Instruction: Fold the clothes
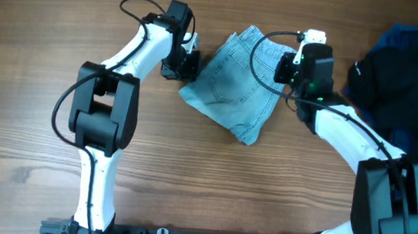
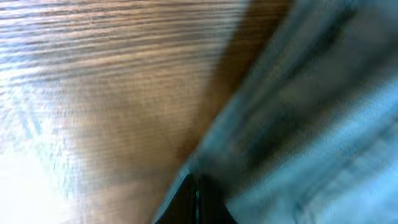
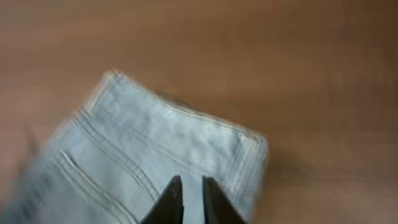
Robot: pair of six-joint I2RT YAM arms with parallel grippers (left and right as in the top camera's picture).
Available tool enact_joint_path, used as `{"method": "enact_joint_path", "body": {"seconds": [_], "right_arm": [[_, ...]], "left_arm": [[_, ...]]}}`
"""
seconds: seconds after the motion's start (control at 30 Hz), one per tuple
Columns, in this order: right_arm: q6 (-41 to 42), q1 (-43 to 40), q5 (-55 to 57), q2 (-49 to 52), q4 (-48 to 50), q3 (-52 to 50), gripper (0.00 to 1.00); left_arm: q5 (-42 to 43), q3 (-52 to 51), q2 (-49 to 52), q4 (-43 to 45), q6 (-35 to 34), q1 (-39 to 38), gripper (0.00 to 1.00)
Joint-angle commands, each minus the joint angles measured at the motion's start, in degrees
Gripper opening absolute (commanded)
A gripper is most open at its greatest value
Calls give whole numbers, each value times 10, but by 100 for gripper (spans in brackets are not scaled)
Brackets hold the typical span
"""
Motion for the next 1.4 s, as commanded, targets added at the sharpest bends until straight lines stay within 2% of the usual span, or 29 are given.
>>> {"method": "enact_joint_path", "body": {"seconds": [0.0, 0.03, 0.07, 0.1, 0.2, 0.33, 0.43, 0.53, 0.6, 0.77, 0.97, 1.1, 1.37], "right_arm": [[-24, -19, -83, -49, -154, 65, 19], [-24, -19, -111, -69, -231, 85, 24], [-24, -19, -133, -84, -285, 97, 26], [-21, -19, -166, -103, -349, 107, 27], [26, -19, -231, -128, -485, 107, 27], [19, -7, -245, -119, -585, 84, 28], [19, 19, -245, -115, -574, 35, 31], [21, 50, -245, -111, -509, -4, 36], [36, 66, -244, -100, -482, -14, 44], [66, 84, -213, -58, -449, -16, 48], [81, 87, -213, -9, -431, -16, 48], [81, 87, -213, -4, -429, -16, 43], [74, 66, -212, -4, -389, -15, 49]], "left_arm": [[21, -4, -115, 3, -5, -3, 4], [20, -4, -136, 4, -5, -3, 9], [16, -4, -151, 3, -5, -3, 18], [6, -5, -164, 3, -5, -3, 28], [-32, -5, -171, -5, 2, -3, 45], [-40, -18, -156, -24, 32, -3, 46], [-44, -26, -136, -33, 50, -2, 50], [-46, -26, -119, -37, 73, 3, 51], [-46, -26, -110, -34, 92, 7, 52], [-47, -26, -80, -45, 124, 13, 52], [-46, -26, -50, -54, 124, 15, 49], [-46, -26, -45, -65, 137, 15, 49], [-39, -26, -45, -66, 136, 15, 50]]}}
